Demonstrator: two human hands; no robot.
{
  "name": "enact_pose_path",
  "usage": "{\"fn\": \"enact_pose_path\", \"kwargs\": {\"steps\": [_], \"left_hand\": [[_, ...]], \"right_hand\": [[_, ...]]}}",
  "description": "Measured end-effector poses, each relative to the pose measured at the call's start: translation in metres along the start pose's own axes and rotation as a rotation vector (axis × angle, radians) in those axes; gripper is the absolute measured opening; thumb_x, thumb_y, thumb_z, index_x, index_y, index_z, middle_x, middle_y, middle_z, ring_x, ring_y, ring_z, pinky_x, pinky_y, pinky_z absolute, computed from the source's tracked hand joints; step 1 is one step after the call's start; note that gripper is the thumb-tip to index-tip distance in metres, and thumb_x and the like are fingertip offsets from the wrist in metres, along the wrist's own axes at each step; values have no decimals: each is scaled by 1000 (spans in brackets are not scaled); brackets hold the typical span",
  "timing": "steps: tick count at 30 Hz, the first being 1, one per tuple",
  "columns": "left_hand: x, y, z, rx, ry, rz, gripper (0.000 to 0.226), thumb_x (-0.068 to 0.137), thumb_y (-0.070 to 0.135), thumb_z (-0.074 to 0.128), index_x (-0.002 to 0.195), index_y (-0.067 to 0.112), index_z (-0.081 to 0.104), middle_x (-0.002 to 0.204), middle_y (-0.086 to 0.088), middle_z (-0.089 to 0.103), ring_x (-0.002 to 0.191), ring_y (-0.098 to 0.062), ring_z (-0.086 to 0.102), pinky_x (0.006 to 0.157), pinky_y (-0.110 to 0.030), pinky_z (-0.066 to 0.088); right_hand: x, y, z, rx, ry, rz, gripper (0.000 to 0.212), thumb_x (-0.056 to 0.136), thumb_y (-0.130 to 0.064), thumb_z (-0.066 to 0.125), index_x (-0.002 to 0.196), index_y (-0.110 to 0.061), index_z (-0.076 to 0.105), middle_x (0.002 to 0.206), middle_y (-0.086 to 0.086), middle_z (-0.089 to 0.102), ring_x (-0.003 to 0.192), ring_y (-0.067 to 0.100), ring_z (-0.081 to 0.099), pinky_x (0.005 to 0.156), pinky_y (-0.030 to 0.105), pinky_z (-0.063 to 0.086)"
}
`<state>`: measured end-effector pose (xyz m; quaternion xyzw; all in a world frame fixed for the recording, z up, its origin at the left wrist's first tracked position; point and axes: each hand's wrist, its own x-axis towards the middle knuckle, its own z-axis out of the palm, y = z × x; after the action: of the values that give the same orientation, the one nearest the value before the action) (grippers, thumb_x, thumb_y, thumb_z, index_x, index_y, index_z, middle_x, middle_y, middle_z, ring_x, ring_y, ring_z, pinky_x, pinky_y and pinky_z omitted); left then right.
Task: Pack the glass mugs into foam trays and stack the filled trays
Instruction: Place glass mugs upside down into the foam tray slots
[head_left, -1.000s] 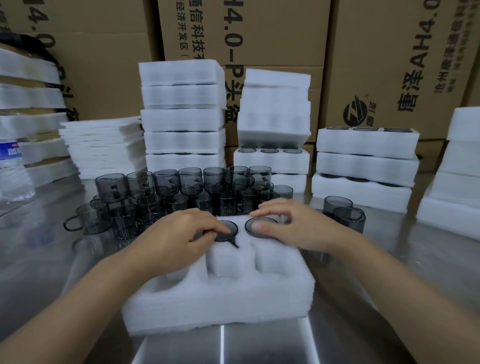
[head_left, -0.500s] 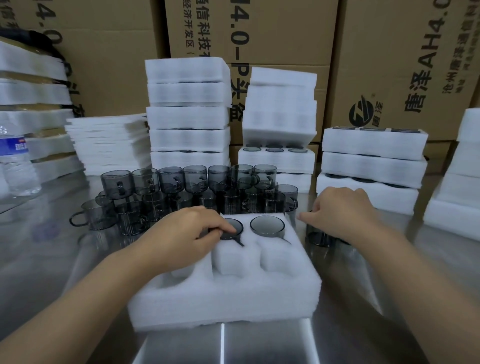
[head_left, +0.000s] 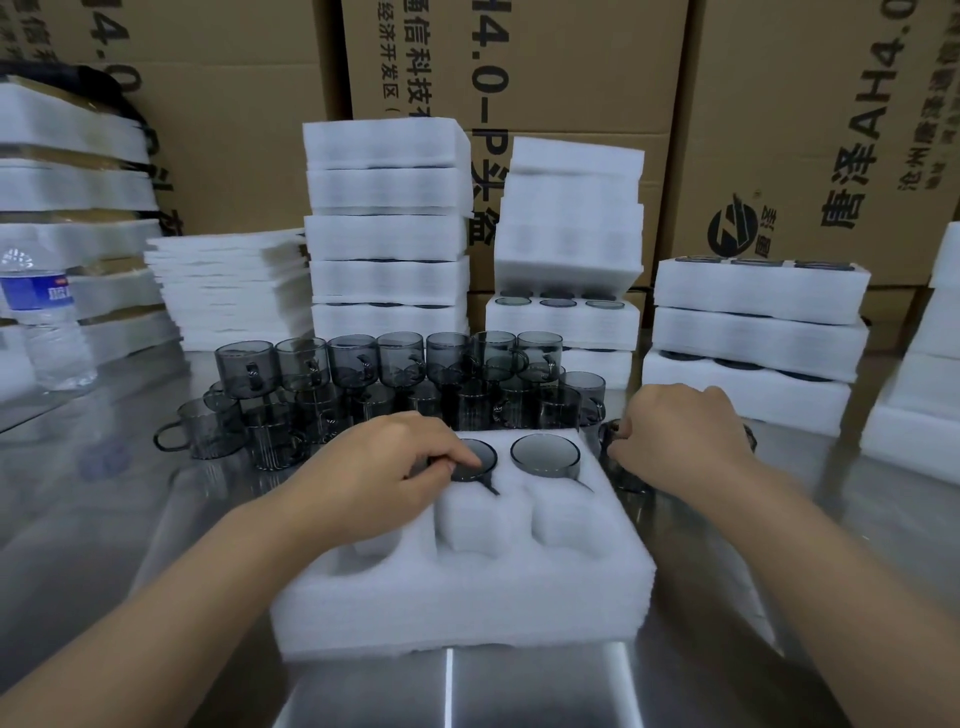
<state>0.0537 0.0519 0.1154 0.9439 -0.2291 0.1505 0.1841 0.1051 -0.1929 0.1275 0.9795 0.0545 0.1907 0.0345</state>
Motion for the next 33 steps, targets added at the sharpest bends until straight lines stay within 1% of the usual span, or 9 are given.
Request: {"fn": "enact_pose_path", "kwargs": {"steps": [3,6,9,14,17,21,25,29,33], "left_hand": [[0,0,0,-1,25,-1,27,94,20,53,110,36,68,96,32,56,96,14,48,79,-8,38],[-1,-2,1,-11,48,-8,28,93,20,54,111,38,66,96,29,57,91,15,47,71,-5,36],[-1,-4,2,-37,67,-52,31,92,24,55,114,46,60,97,23,57,80,6,52,67,-9,38],[0,-4,4,-83,85,-83,52,91,26,55,135,49,39,108,29,57,74,-2,56,73,-20,45],[1,-7,5,-104,143,-116,68,90,29,56,145,46,19,110,32,54,95,5,56,78,-22,47],[1,-7,5,-142,257,-146,83,87,36,60,144,50,1,100,32,47,69,12,54,58,-15,36],[0,-5,4,-164,270,-143,75,85,42,58,137,59,7,95,16,57,59,2,54,60,-24,41],[-1,-2,3,-170,256,-82,57,83,51,55,126,61,19,95,20,58,64,4,54,59,-23,39],[0,-3,5,-208,308,-78,45,79,54,56,110,59,23,90,17,62,55,-5,53,58,-32,47]], "right_hand": [[-3,-3,-5,93,122,-15,22,92,-29,53,79,-16,65,82,-1,57,75,21,54,74,32,32],[-6,-10,-10,209,358,-68,21,94,-29,55,94,-12,67,100,4,58,82,27,57,82,36,35],[-12,-20,-14,432,553,-157,16,90,-23,64,95,-9,69,95,6,62,72,25,54,73,32,35],[-24,-41,-14,603,537,-331,12,91,-18,62,96,-8,65,90,2,60,74,17,53,66,25,39],[-31,-51,-12,654,542,-432,10,89,-13,64,94,-4,64,88,4,59,75,18,54,66,22,40],[-34,-56,-8,613,543,-529,10,88,-11,63,91,-1,63,87,7,59,76,19,55,73,13,31],[-32,-55,-7,577,555,-571,11,85,-13,62,89,-3,65,88,7,62,78,22,59,73,16,34],[-32,-56,-5,545,584,-572,12,82,-14,63,89,-5,68,91,6,65,81,25,63,73,32,46],[-33,-55,-8,515,643,-564,11,82,-15,62,87,-8,69,90,4,66,81,26,64,72,40,49]]}}
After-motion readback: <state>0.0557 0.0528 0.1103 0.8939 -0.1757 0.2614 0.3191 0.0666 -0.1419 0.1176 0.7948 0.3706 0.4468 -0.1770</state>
